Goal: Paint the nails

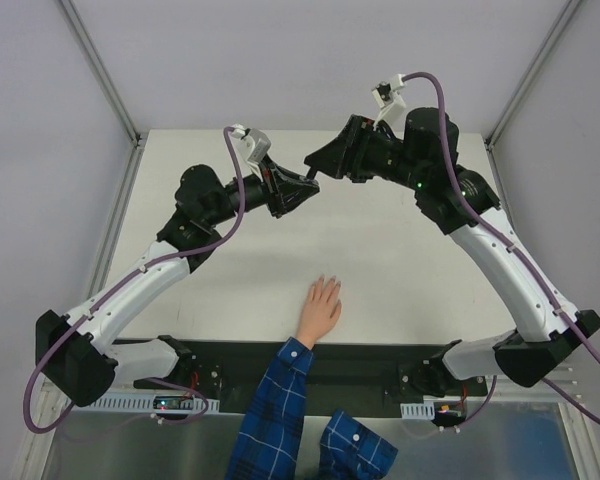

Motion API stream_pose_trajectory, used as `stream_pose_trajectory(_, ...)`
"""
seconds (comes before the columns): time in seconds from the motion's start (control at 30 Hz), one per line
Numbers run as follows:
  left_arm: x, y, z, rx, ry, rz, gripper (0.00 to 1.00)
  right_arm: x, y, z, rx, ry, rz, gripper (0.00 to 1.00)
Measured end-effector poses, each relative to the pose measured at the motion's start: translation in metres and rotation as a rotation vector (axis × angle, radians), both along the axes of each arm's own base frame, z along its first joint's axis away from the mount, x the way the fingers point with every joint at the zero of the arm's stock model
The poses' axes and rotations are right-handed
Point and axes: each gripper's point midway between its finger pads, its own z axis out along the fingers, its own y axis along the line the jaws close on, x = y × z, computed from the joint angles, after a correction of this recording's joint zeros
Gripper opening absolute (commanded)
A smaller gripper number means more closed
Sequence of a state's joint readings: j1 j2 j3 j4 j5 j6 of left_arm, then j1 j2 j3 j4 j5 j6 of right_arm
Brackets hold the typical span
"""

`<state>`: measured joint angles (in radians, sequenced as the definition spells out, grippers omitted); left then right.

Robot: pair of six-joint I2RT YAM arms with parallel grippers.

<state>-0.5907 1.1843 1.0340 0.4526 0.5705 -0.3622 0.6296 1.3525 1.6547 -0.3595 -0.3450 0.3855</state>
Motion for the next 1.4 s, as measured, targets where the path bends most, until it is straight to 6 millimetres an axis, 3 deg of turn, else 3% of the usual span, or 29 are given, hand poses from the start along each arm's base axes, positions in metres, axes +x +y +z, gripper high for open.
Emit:
stream_pose_trajectory(0.2, 0.008, 0.002, -0.001, 0.009, 0.000, 0.054, 0.00, 0.013, 0.005, -0.020, -0.053, 0.062, -0.044, 0.51)
stream_pose_trajectory(0.23, 0.008, 0.002, -0.001, 0.011, 0.002, 0.054, 0.00, 0.014, 0.006, -0.025, -0.062, 0.074, -0.047, 0.47)
stream_pose_trajectory(0.27, 0.008, 0.001, -0.001, 0.011, 0.001, 0.051, 0.00, 0.016, 0.007, -0.028, -0.069, 0.085, -0.050, 0.33)
stream_pose_trajectory(0.33, 0.007, 0.000, -0.001, 0.013, 0.000, 0.049, 0.00, 0.018, 0.009, -0.035, -0.080, 0.103, -0.053, 0.17)
stream_pose_trajectory(0.37, 0.008, 0.000, -0.003, 0.021, 0.009, 0.051, 0.00, 0.017, 0.011, -0.034, -0.073, 0.112, -0.044, 0.02)
stream_pose_trajectory(0.57, 0.005, 0.000, -0.003, 0.009, 0.029, 0.027, 0.00, 0.016, 0.013, -0.035, -0.085, 0.068, 0.017, 0.00)
stream_pose_trajectory(0.63, 0.001, 0.003, 0.003, -0.035, 0.044, -0.018, 0.00, 0.010, 0.019, -0.024, 0.011, -0.024, 0.138, 0.00)
stream_pose_trajectory(0.77, -0.014, 0.013, 0.008, -0.183, 0.131, -0.177, 0.00, -0.008, 0.028, -0.022, 0.222, -0.116, 0.391, 0.00)
stream_pose_trajectory(0.87, -0.014, 0.019, 0.011, -0.239, 0.196, -0.244, 0.00, -0.004, 0.037, -0.018, 0.326, -0.133, 0.512, 0.00)
stream_pose_trajectory(0.9, -0.014, 0.021, 0.011, -0.244, 0.216, -0.254, 0.00, -0.004, 0.040, -0.018, 0.351, -0.125, 0.544, 0.04)
stream_pose_trajectory(0.93, -0.015, 0.021, 0.010, -0.244, 0.225, -0.261, 0.00, -0.004, 0.040, -0.018, 0.359, -0.124, 0.560, 0.22)
stream_pose_trajectory(1.0, -0.019, 0.021, 0.011, -0.238, 0.225, -0.278, 0.00, -0.009, 0.040, -0.016, 0.362, -0.127, 0.583, 0.36)
stream_pose_trajectory(1.03, -0.020, 0.021, 0.010, -0.228, 0.214, -0.283, 0.00, -0.012, 0.038, -0.016, 0.350, -0.130, 0.585, 0.51)
stream_pose_trajectory(1.07, -0.021, 0.021, 0.010, -0.217, 0.198, -0.283, 0.00, -0.014, 0.038, -0.016, 0.332, -0.130, 0.578, 0.57)
stream_pose_trajectory(1.23, -0.026, 0.023, 0.014, -0.138, 0.097, -0.244, 0.00, -0.009, 0.031, -0.015, 0.175, -0.078, 0.394, 0.76)
stream_pose_trajectory(1.4, -0.022, 0.017, 0.022, -0.044, -0.028, -0.144, 0.00, 0.011, 0.012, -0.006, 0.005, -0.034, 0.117, 0.77)
